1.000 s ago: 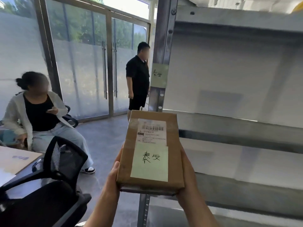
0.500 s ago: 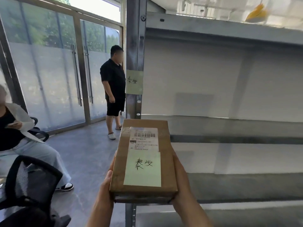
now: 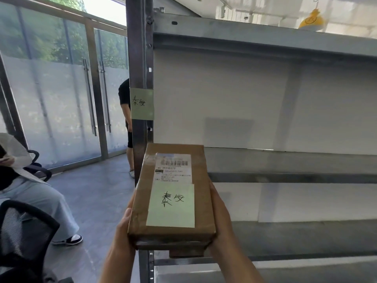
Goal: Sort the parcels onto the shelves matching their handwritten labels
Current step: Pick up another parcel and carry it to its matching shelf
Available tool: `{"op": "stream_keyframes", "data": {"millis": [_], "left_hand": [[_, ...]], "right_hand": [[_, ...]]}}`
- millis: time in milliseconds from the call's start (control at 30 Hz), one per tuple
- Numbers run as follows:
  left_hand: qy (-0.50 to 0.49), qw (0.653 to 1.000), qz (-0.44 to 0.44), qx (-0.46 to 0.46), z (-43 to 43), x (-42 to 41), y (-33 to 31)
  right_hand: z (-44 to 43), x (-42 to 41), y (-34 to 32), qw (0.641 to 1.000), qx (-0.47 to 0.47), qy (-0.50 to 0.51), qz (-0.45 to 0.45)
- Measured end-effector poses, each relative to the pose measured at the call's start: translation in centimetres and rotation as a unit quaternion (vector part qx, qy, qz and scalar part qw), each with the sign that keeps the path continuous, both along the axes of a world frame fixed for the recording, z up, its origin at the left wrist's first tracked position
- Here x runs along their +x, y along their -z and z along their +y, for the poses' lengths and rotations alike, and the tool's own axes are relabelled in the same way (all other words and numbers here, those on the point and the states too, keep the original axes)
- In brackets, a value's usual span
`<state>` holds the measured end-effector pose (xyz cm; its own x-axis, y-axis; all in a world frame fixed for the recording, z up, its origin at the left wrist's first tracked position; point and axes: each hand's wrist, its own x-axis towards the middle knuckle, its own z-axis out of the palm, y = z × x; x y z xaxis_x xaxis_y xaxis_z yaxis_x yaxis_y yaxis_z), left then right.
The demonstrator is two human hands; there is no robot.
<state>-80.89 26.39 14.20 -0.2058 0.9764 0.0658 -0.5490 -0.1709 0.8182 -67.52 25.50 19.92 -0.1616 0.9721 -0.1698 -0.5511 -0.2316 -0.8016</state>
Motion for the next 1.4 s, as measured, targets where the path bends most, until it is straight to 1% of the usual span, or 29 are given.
{"op": "stream_keyframes", "data": {"millis": [33, 67, 100, 133, 200, 233, 300, 367, 433, 467, 533, 600, 700, 833, 967, 1033, 1167, 1267, 1400], "left_hand": [[0.003, 1.000, 0.000, 0.016, 0.1, 0.3, 0.0], [0.009, 1.000, 0.004, 0.024, 0.0, 0.8, -0.3], [0.018, 0.999, 0.006, 0.031, 0.2, 1.3, -0.3], [0.018, 0.999, 0.010, 0.032, 0.6, 1.6, -0.4], [0.015, 0.999, 0.035, 0.025, 1.3, 2.3, -0.7], [0.006, 0.998, 0.050, 0.021, 1.3, 2.8, -1.3], [0.020, 0.995, 0.086, 0.044, 1.7, 3.9, -2.0], [0.032, 0.991, 0.111, 0.061, 1.9, 4.8, -2.8], [0.028, 0.991, 0.122, 0.054, 2.0, 5.7, -3.8], [0.029, 0.990, 0.131, 0.053, 2.0, 6.1, -4.2], [0.013, 0.987, 0.154, 0.050, 2.3, 6.9, -5.0], [-0.003, 0.984, 0.168, 0.052, 2.7, 7.6, -5.8], [-0.010, 0.981, 0.191, 0.033, 3.9, 8.7, -7.3], [-0.029, 0.976, 0.213, -0.009, 6.6, 9.1, -8.6], [-0.038, 0.975, 0.211, -0.052, 9.2, 8.8, -9.3], [-0.040, 0.970, 0.227, -0.072, 10.2, 8.8, -9.1], [-0.060, 0.961, 0.261, -0.071, 11.8, 8.9, -8.5], [-0.066, 0.961, 0.257, -0.076, 12.3, 9.2, -8.1], [-0.055, 0.966, 0.245, -0.065, 12.7, 9.9, -8.0]], "right_hand": [[-1.6, 1.8, 1.1, 0.995, -0.024, 0.099, 0.004], [-1.4, 2.8, 1.9, 0.992, -0.005, 0.128, -0.017], [-1.4, 4.0, 1.2, 0.987, -0.008, 0.155, -0.038], [-1.2, 4.3, 1.1, 0.982, 0.010, 0.181, -0.049], [-1.4, 4.6, 0.8, 0.980, 0.017, 0.185, -0.067], [-1.4, 5.3, 0.2, 0.983, 0.023, 0.178, -0.042], [-0.6, 7.1, -0.6, 0.982, 0.037, 0.183, -0.015], [-0.2, 7.7, -1.8, 0.983, 0.077, 0.164, -0.029], [0.7, 8.4, -3.2, 0.979, 0.080, 0.177, -0.069], [1.1, 8.7, -3.8, 0.978, 0.091, 0.173, -0.072], [2.1, 9.5, -4.4, 0.982, 0.089, 0.155, -0.052], [2.8, 10.1, -5.1, 0.980, 0.083, 0.165, -0.081], [4.5, 10.9, -5.6, 0.976, 0.089, 0.179, -0.090], [7.4, 11.2, -5.4, 0.980, 0.080, 0.161, -0.085], [10.8, 11.2, -5.1, 0.978, 0.068, 0.166, -0.105], [12.3, 11.3, -4.8, 0.977, 0.057, 0.163, -0.122], [14.8, 11.9, -3.8, 0.976, 0.039, 0.164, -0.137], [16.1, 12.0, -3.2, 0.978, 0.027, 0.148, -0.146], [17.1, 11.8, -2.6, 0.982, 0.019, 0.135, -0.134]]}}
